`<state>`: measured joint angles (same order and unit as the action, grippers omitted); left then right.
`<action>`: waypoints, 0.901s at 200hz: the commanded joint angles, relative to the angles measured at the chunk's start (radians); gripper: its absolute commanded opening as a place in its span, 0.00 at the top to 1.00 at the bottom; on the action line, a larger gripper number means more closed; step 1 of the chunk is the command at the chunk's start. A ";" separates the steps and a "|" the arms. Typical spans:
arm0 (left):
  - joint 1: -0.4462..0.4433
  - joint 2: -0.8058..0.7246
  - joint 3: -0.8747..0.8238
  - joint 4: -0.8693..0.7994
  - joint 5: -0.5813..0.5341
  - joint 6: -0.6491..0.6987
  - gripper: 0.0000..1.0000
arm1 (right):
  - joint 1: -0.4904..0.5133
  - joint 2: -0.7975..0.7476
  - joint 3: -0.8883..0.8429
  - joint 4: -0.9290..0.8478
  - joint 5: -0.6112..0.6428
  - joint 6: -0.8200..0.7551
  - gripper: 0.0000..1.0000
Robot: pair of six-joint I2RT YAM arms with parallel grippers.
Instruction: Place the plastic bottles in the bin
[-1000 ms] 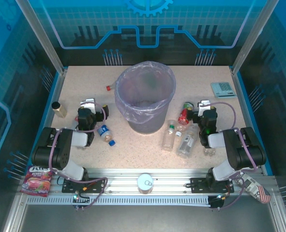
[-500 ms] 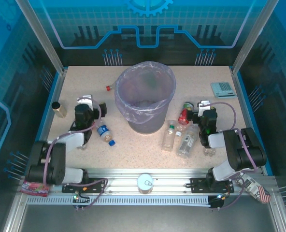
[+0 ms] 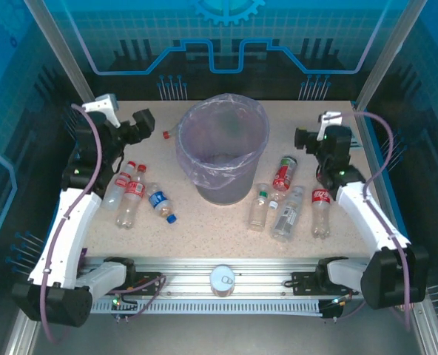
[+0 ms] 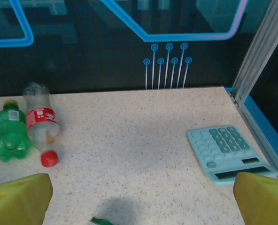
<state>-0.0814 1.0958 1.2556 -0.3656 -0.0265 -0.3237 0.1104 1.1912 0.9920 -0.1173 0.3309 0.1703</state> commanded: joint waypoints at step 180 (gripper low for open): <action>-0.165 0.372 0.186 -0.258 0.266 0.057 0.28 | -0.158 0.338 0.041 -0.770 -0.137 0.141 0.06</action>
<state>-0.2371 1.4582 1.4803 -0.6643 0.2131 -0.2562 -0.0280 1.4944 1.0451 -0.9215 0.2157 0.3077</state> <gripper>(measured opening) 0.772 0.937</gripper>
